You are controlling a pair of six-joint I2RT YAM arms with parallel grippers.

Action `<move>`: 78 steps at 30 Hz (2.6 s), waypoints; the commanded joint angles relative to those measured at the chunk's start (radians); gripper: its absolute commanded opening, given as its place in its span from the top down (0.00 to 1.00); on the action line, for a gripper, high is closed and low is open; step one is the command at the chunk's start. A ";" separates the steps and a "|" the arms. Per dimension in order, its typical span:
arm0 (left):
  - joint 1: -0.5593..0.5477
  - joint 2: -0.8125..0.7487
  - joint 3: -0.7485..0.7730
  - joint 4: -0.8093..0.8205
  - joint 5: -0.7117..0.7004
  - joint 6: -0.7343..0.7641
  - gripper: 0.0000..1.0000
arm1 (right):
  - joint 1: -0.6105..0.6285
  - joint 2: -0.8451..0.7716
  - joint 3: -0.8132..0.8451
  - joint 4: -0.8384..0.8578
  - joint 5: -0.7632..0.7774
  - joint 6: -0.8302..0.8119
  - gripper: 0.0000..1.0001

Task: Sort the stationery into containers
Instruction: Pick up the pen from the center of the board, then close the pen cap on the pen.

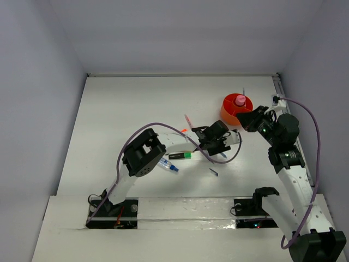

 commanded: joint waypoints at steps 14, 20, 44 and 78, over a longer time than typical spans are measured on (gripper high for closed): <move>-0.005 0.025 -0.033 -0.087 0.063 -0.022 0.73 | 0.004 -0.020 -0.008 0.020 0.038 -0.017 0.84; -0.023 0.024 -0.050 -0.113 0.067 -0.045 0.78 | 0.004 -0.010 -0.011 0.020 0.050 -0.018 0.83; -0.073 -0.200 -0.214 -0.037 0.130 -0.156 1.00 | 0.004 -0.017 0.002 -0.017 0.098 -0.037 0.88; 0.181 -1.060 -0.925 0.620 0.044 -0.690 1.00 | 0.079 0.205 -0.104 -0.152 0.018 -0.093 0.74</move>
